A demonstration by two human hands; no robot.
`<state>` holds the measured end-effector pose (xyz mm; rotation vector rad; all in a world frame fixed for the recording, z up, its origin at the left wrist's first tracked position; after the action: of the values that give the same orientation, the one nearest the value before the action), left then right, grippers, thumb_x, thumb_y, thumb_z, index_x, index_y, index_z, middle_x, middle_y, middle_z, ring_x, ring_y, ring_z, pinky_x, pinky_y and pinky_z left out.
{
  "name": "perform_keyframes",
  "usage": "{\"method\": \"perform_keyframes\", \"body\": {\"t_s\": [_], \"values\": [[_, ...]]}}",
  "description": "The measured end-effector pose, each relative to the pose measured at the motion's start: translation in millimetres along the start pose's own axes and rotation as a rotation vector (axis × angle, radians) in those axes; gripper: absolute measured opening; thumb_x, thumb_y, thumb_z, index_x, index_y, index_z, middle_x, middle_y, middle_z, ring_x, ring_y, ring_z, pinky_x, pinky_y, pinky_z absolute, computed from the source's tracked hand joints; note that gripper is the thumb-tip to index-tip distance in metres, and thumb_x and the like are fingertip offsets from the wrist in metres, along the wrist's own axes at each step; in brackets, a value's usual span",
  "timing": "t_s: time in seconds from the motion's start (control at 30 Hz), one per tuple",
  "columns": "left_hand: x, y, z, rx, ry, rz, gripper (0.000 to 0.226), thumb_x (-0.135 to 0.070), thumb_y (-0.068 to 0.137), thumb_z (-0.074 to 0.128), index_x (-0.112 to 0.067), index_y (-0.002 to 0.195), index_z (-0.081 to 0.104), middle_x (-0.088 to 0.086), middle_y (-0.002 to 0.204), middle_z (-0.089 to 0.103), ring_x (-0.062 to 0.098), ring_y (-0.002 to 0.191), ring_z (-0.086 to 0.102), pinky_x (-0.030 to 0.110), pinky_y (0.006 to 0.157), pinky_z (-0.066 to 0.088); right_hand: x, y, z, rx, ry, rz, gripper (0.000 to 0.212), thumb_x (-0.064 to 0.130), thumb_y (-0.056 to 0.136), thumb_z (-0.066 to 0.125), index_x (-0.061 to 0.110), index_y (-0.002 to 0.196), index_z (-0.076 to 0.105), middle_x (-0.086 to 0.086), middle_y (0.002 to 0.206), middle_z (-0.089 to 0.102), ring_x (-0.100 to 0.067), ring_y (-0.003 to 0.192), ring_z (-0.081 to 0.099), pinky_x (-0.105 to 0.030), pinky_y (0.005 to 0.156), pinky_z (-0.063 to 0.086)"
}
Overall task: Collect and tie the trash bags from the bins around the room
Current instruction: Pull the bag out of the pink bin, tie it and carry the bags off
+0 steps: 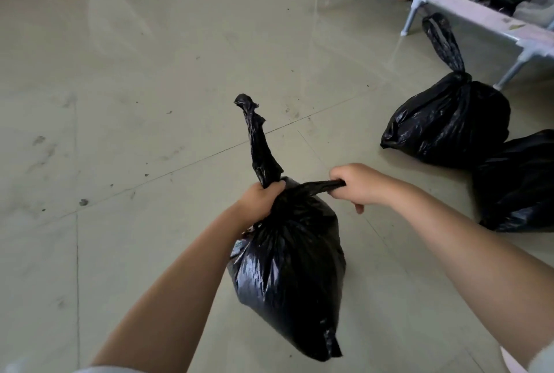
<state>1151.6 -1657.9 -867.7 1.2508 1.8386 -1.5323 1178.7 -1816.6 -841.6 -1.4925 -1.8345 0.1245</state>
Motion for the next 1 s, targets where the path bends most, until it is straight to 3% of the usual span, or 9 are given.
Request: {"method": "perform_keyframes", "body": {"t_s": [0.07,0.13,0.23,0.4,0.5,0.67,0.83,0.93,1.0], "values": [[-2,4,-10,-0.042,-0.031,0.044,0.028,-0.021,0.096,0.043,-0.018,0.072,0.055,-0.001,0.057,0.043,0.010,0.049,0.039,0.012,0.037,0.031,7,-6,-4,0.054,-0.020,0.010,0.014,0.023,0.087,0.055,0.019,0.079,0.045,0.000,0.057,0.040,-0.005,0.024,0.038,-0.014,0.032,0.031],[-6,6,-16,-0.031,-0.073,0.109,0.029,-0.016,0.096,0.041,-0.018,0.074,0.058,-0.007,0.038,0.041,0.004,0.032,0.035,0.011,0.031,0.025,25,-13,-7,0.097,-0.015,-0.032,0.022,0.040,0.088,0.052,0.019,0.086,0.054,0.003,0.047,0.035,-0.009,0.029,0.032,-0.015,0.033,0.027],[-7,8,-18,0.001,-0.138,0.120,0.029,-0.017,0.097,0.038,-0.013,0.074,0.055,-0.003,0.026,0.045,0.001,0.023,0.035,0.012,0.032,0.031,51,-20,-16,0.075,0.170,-0.119,0.036,0.036,0.094,0.044,0.014,0.067,0.054,0.009,0.032,0.024,-0.005,0.025,0.020,-0.015,0.034,0.021],[-13,12,-14,0.068,-0.582,0.136,0.028,-0.015,0.101,0.031,-0.014,0.083,0.054,-0.004,0.049,0.067,0.006,0.044,0.062,0.018,0.055,0.052,63,-24,1,0.166,0.555,-0.167,0.043,0.027,0.099,0.035,0.013,0.059,0.036,0.012,0.029,0.019,-0.003,0.027,0.014,-0.015,0.035,0.015],[-8,14,-17,0.020,-0.853,0.100,0.030,-0.014,0.100,0.032,-0.018,0.077,0.051,0.003,0.067,0.066,0.015,0.068,0.063,0.027,0.071,0.049,46,-19,26,0.286,0.584,-0.097,0.045,0.029,0.099,0.032,0.013,0.058,0.036,0.013,0.031,0.020,-0.003,0.028,0.014,-0.014,0.036,0.016],[-12,14,-4,0.052,-1.029,0.099,0.033,-0.004,0.098,0.033,-0.015,0.071,0.048,0.000,0.074,0.055,0.009,0.057,0.055,0.013,0.045,0.046,-2,-9,35,0.299,0.690,0.108,0.046,0.034,0.099,0.033,0.012,0.059,0.040,0.011,0.033,0.021,-0.003,0.027,0.016,-0.013,0.035,0.018],[-13,16,6,0.133,-1.132,0.077,0.036,0.004,0.096,0.032,-0.016,0.071,0.049,0.014,0.102,0.057,0.009,0.056,0.065,0.013,0.045,0.046,-14,-1,37,0.283,0.611,0.132,0.045,0.033,0.099,0.031,0.012,0.061,0.044,0.011,0.031,0.023,-0.004,0.027,0.018,-0.014,0.036,0.022],[-10,13,14,0.178,-1.129,0.053,0.035,0.006,0.095,0.031,-0.013,0.072,0.050,0.008,0.070,0.073,0.007,0.050,0.067,0.011,0.046,0.046,-17,0,49,0.357,0.549,0.183,0.045,0.035,0.099,0.030,0.013,0.063,0.045,0.011,0.030,0.025,-0.005,0.026,0.021,-0.016,0.038,0.027],[-5,13,19,0.172,-1.038,0.045,0.035,0.009,0.092,0.036,-0.013,0.068,0.049,-0.001,0.054,0.068,0.003,0.040,0.057,0.012,0.050,0.048,-20,-2,54,0.400,0.495,0.232,0.045,0.037,0.099,0.031,0.013,0.065,0.047,0.010,0.030,0.029,-0.006,0.026,0.026,-0.019,0.042,0.032]]}}
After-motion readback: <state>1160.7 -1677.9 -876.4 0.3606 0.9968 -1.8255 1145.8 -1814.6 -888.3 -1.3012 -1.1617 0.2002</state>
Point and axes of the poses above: each hand's wrist, its own y-axis towards the middle knuckle, its own z-axis out of the palm, x = y × z, the point moved 6 cm from there along y, towards the middle knuckle
